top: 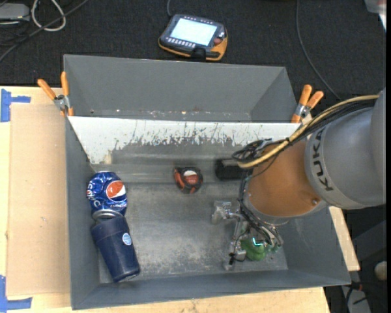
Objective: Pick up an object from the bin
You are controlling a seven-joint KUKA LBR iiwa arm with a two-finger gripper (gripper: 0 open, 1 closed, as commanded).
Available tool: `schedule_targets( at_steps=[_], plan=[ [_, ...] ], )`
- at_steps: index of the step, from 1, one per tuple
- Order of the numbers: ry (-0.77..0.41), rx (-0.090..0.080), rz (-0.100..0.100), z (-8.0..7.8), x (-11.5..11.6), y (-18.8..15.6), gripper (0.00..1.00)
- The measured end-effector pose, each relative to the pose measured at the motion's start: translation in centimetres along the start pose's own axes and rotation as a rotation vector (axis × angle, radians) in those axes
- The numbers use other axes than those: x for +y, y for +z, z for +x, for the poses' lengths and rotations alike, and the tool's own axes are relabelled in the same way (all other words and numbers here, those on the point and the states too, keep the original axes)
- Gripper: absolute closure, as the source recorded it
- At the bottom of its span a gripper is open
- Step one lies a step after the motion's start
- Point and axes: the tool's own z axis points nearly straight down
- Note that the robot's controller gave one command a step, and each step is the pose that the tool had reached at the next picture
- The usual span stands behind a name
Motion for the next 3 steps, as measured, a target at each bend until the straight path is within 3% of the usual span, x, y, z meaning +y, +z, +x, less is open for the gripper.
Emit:
schedule_targets(
  at_steps=[2,3],
  plan=[
    [-0.002,0.0,0.0,0.0,0.0,0.0,0.0],
    [0.015,-0.001,-0.001,2.6,-10.7,0.0,0.0]
  ],
)
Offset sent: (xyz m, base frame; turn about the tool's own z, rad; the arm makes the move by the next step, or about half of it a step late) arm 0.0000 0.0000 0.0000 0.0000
